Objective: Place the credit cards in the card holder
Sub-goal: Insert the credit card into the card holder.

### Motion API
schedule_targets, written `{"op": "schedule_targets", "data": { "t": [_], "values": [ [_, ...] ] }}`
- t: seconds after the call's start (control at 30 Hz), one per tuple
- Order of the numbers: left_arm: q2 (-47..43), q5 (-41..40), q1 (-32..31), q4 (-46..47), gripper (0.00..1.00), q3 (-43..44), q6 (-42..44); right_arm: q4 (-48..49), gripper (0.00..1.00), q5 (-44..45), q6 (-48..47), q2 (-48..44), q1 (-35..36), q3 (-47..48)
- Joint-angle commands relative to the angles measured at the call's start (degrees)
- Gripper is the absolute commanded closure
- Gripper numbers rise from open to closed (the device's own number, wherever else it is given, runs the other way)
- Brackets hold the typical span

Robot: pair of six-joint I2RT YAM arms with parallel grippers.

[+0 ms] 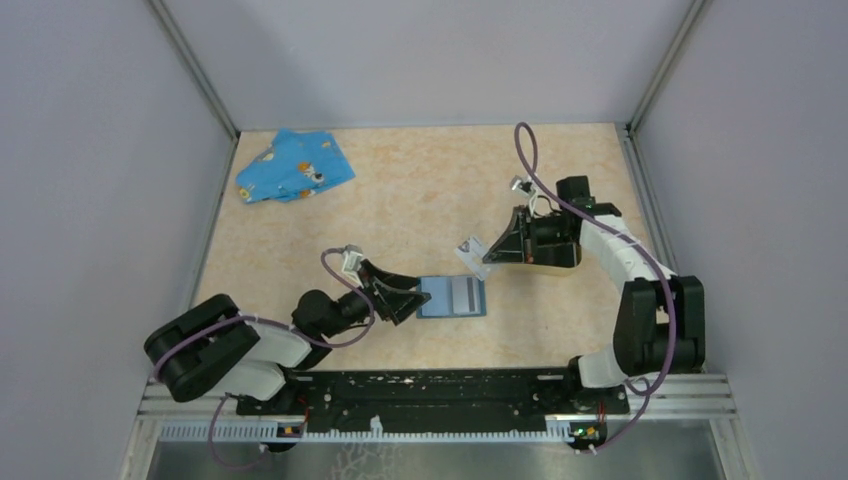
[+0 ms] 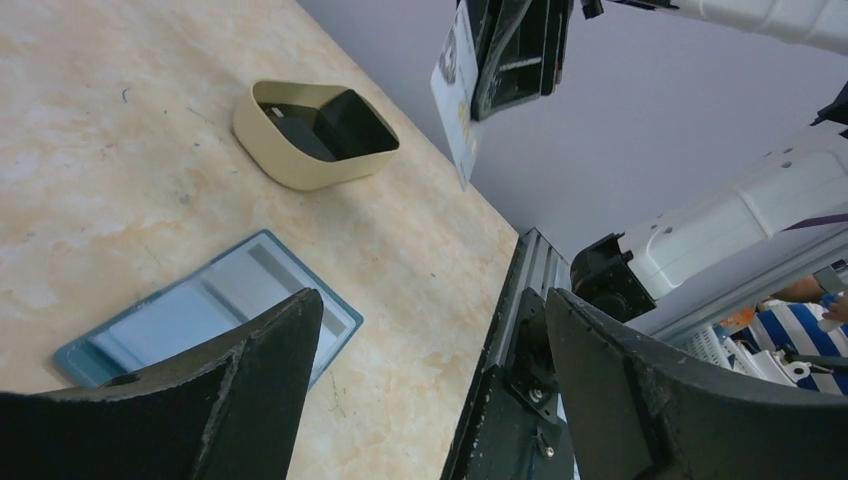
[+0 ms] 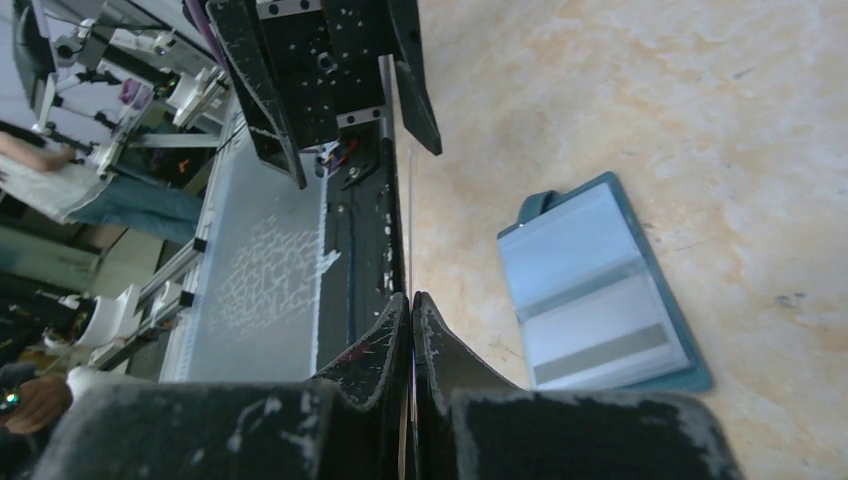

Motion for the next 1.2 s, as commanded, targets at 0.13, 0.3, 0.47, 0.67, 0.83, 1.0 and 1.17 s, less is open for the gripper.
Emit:
{"op": "schedule_targets", "data": {
  "t": [0.13,0.3,0.47,0.67,0.83,1.0,1.17],
  "values": [
    [10.37,1.98,-0.09,14.40,0.20,8.03,-0.39,-6.72,1.00,-3.29,-9.86,4.02,6.38,3.05],
    [15.15,2.71,-0.09,13.65,0.30,13.22,-2.91,-7.80,1.00,-1.77,-11.60,4.88,10.12,3.72],
    [18.32,4.76,-0.09,17.95,0.48,14.76,-5.90,-7.22,1.00,-0.35,-11.65,4.94,11.71,3.69],
    [19.60,8.91,-0.10,17.96,0.70,16.08,-7.66,-5.49,1.00,0.98,-9.96,5.01,12.65,3.30],
    [19.14,11.30,-0.09,18.74,1.00,15.79,-6.05,-2.99,1.00,4.14,-7.64,4.82,13.59,2.93],
    [13.03,12.17,0.38,11.46,1.00,12.96,-1.34,-4.56,0.72,11.48,-9.99,3.81,13.70,3.99],
    [1.61,19.15,0.50,-24.35,1.00,18.95,8.68,-5.02,0.56,16.01,-12.56,1.42,13.68,4.01]
  ]
}}
